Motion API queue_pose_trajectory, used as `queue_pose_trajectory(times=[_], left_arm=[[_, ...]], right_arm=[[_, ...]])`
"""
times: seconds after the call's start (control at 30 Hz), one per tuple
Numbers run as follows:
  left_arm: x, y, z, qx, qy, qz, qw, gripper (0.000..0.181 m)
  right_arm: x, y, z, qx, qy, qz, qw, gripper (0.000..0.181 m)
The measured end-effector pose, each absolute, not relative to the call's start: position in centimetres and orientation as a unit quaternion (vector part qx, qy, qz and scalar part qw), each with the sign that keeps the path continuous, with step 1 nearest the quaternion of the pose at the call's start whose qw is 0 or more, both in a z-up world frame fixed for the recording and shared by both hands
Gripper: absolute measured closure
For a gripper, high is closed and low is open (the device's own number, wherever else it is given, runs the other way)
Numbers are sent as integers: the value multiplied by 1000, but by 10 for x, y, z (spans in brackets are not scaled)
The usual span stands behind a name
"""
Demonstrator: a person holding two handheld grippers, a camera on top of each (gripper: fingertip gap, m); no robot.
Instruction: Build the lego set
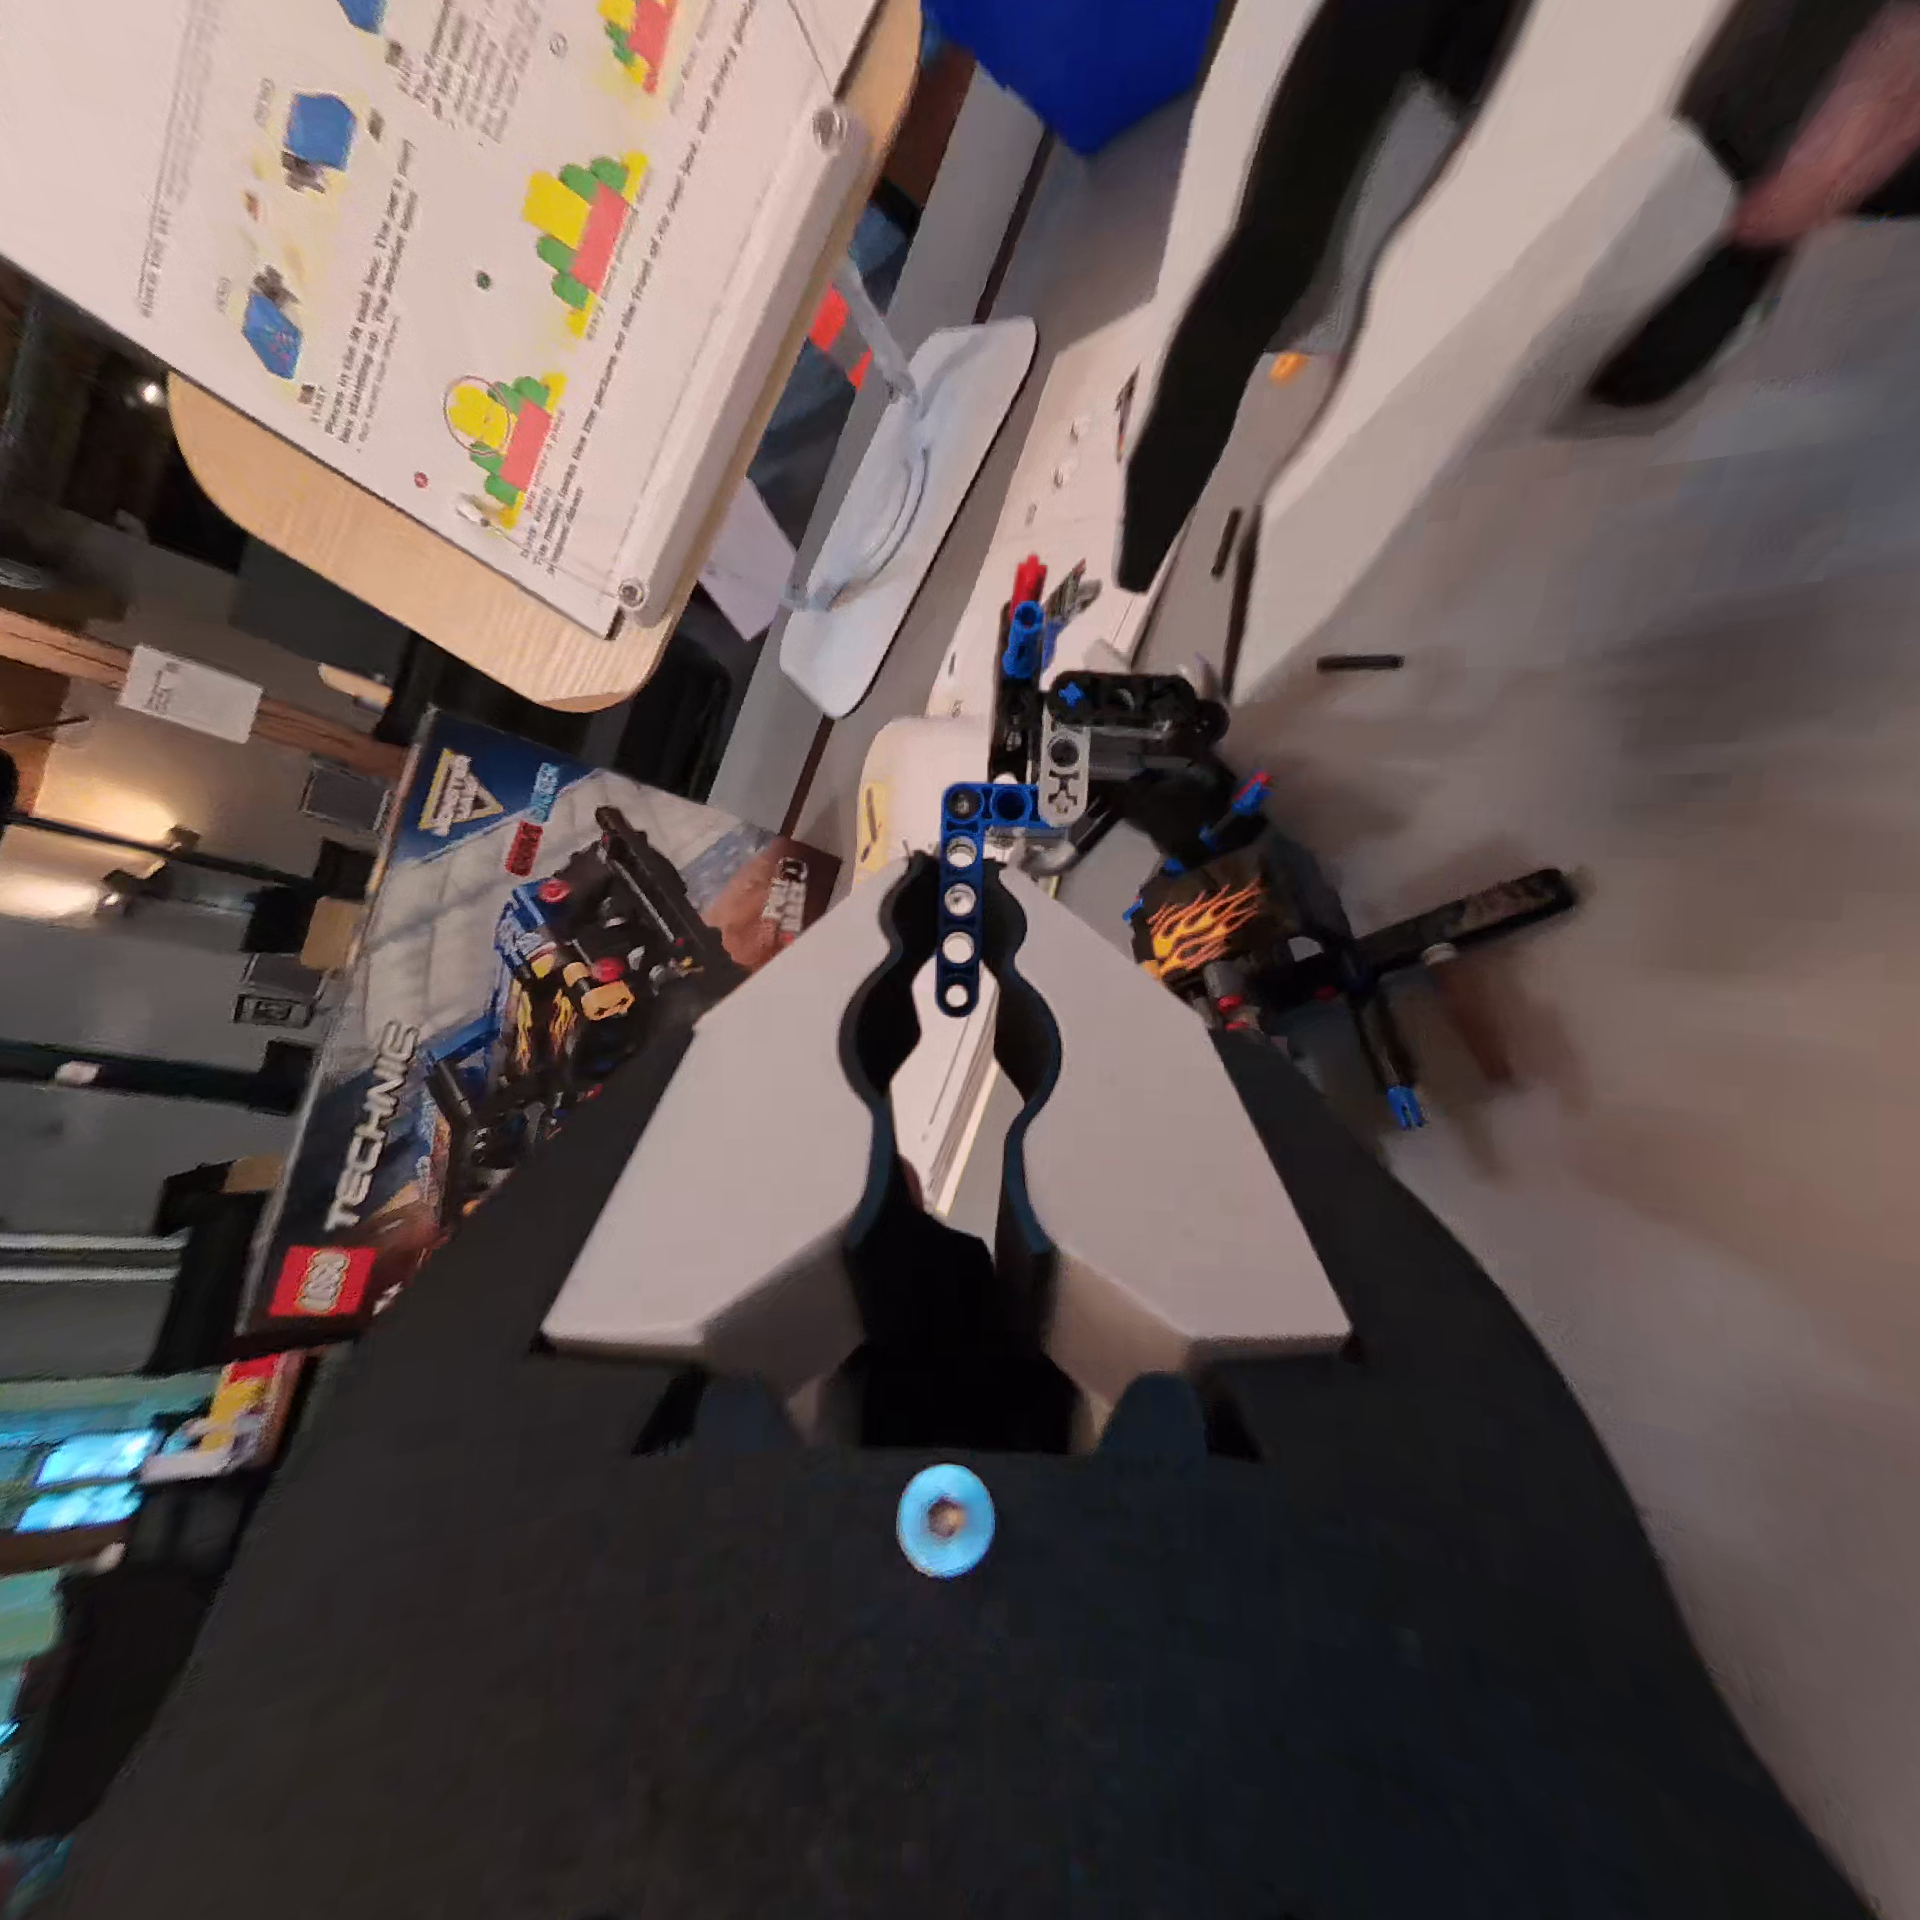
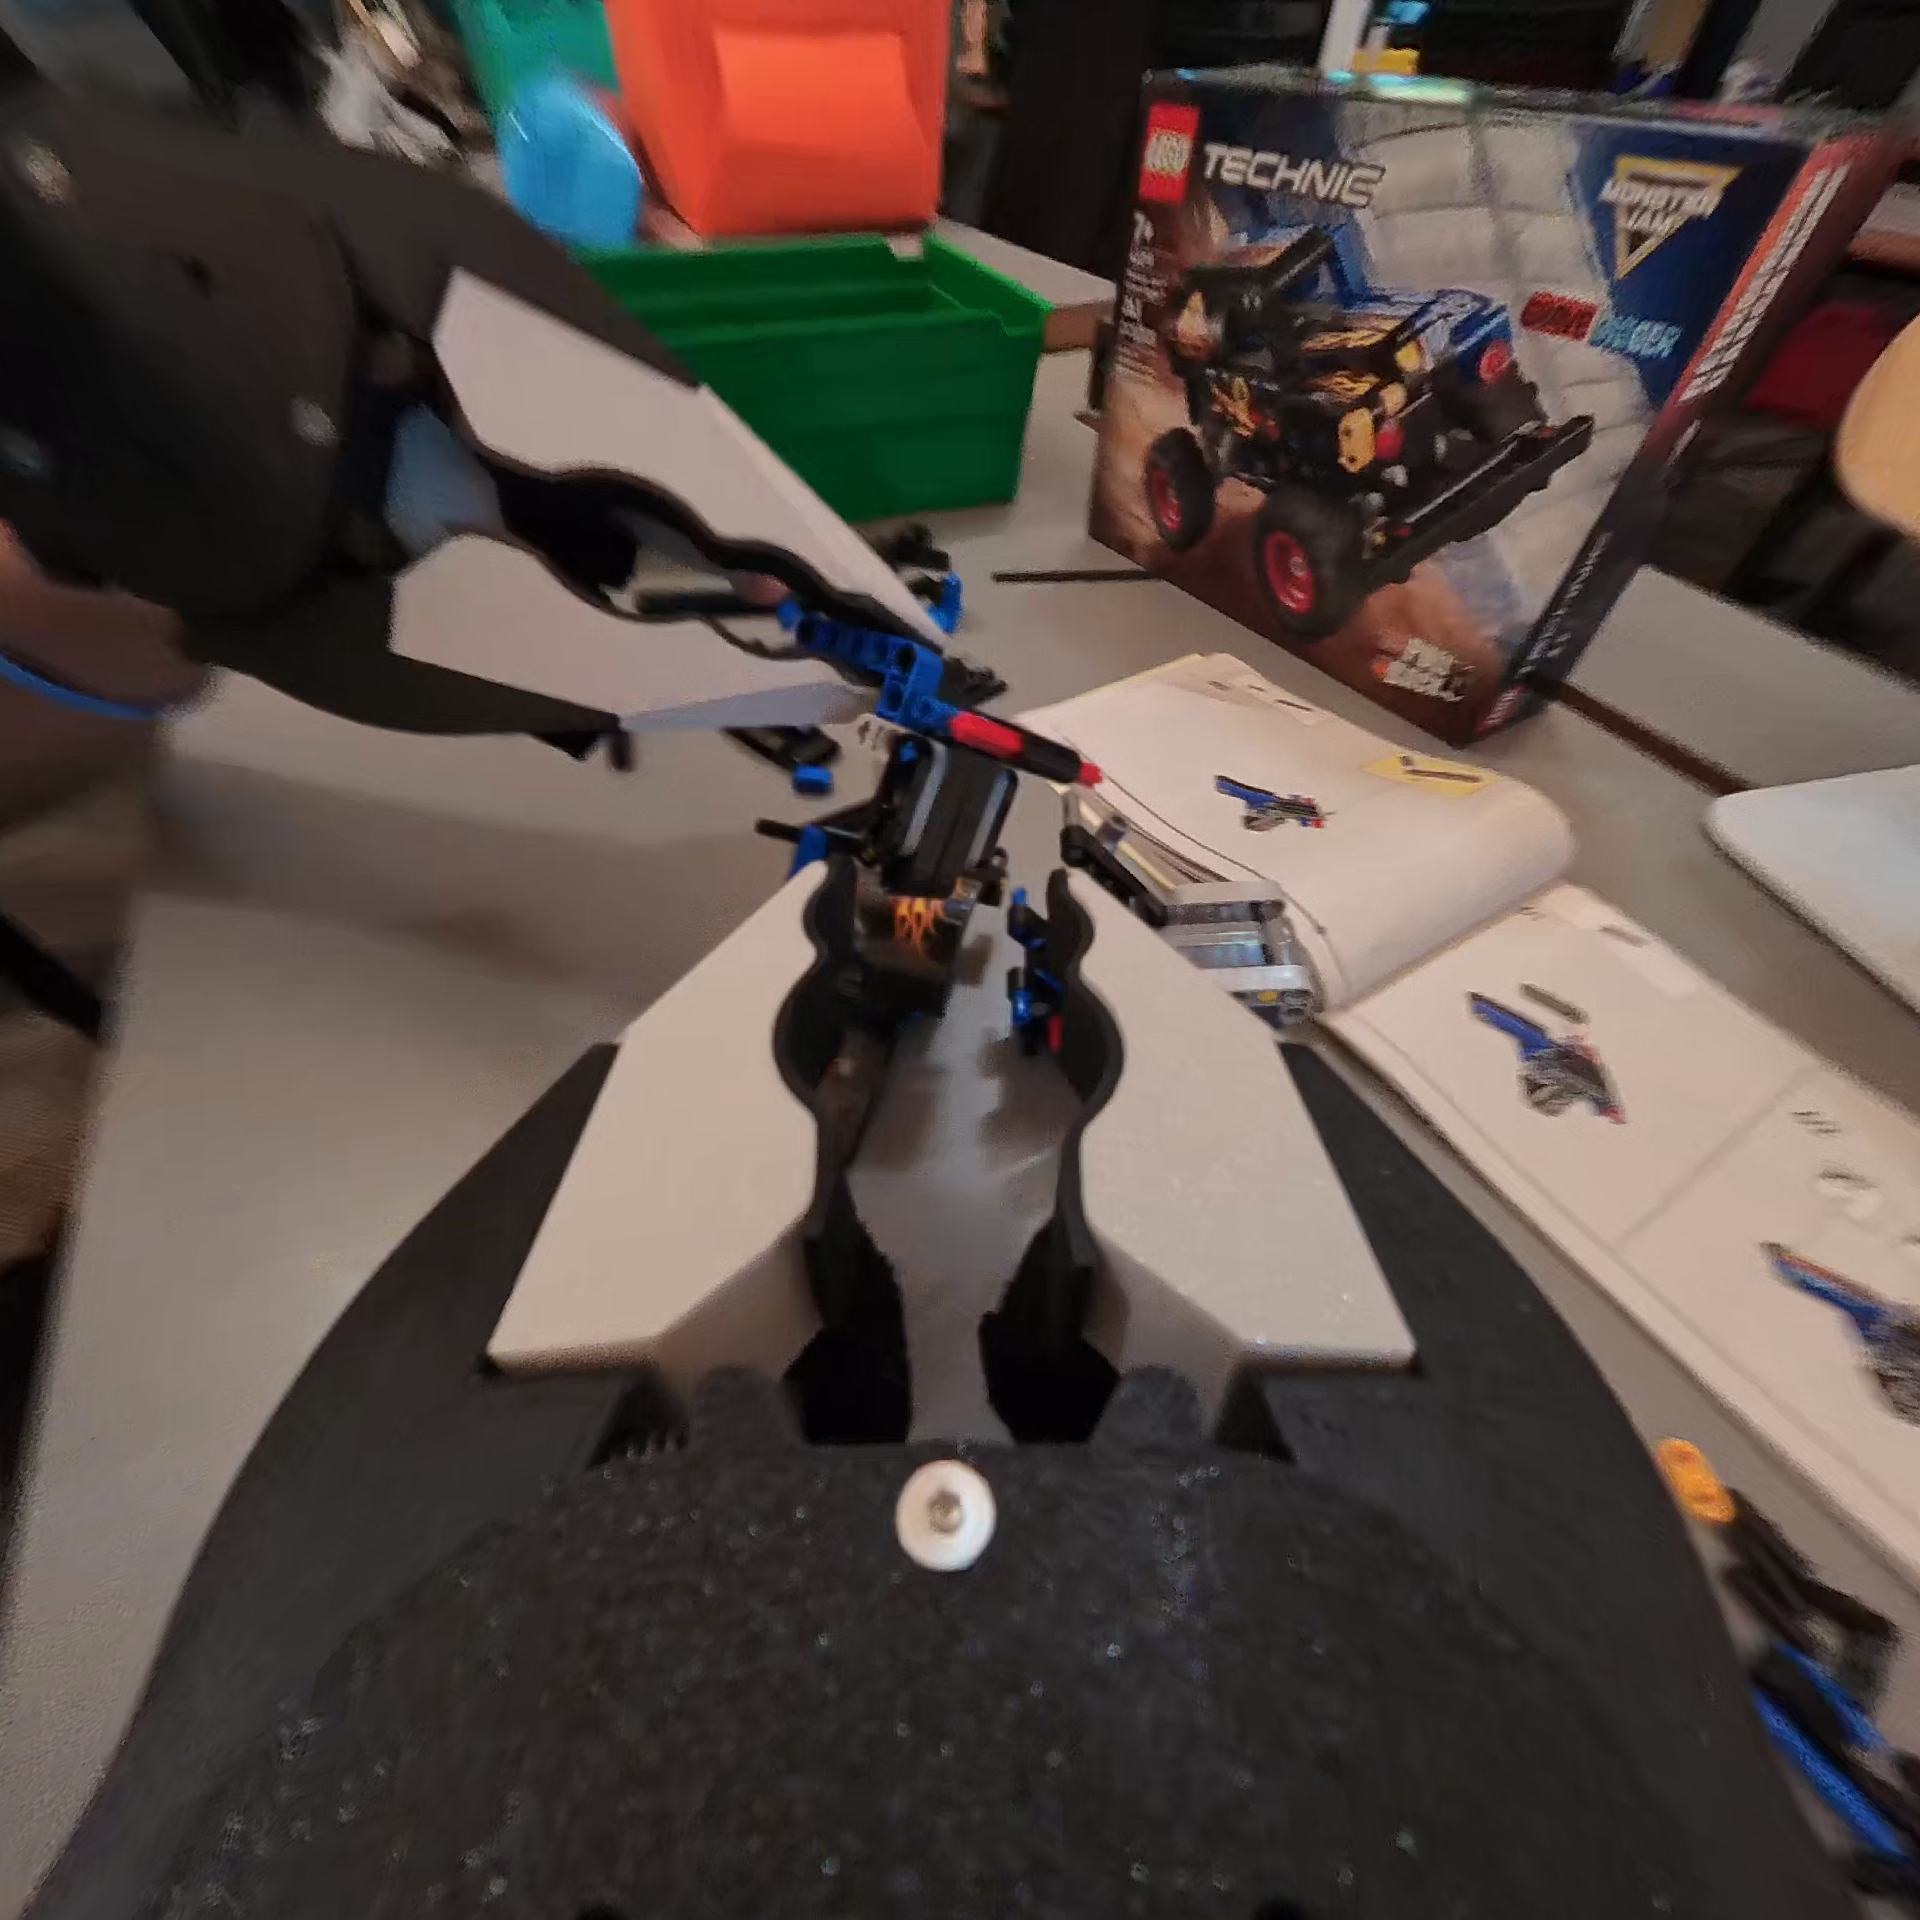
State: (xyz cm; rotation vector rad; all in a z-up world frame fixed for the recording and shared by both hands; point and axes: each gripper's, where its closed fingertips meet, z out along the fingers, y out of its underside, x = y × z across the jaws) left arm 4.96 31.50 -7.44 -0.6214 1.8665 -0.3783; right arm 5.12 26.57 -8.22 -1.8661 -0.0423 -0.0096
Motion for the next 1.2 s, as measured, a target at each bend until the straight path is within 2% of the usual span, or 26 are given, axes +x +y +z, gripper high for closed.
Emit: queue_pose_trajectory(times=[0.1, 0.17, 0.53, 0.67, 1.03, 1.2], left_arm=[[51, 310, -75, -274, 783, -131, 543, 175], [50, 303, -75, -284, 783, -138, 536, 175], [52, 289, -71, -289, 756, -175, 561, 175], [51, 280, -73, -299, 753, -217, 544, 168], [37, 265, -46, -258, 711, -277, 593, 164], [35, 271, -46, -324, 695, -363, 529, 158]], right_arm=[[54, 271, -87, -807, -49, -134, 573, 153], [53, 273, -86, -802, -53, -168, 571, 156], [62, 266, -82, -795, -34, -181, 578, 170], [69, 265, -84, -796, -23, -184, 576, 175], [78, 261, -82, -793, 4, -165, 587, 175], [77, 259, -70, -773, 23, -130, 621, 176]])
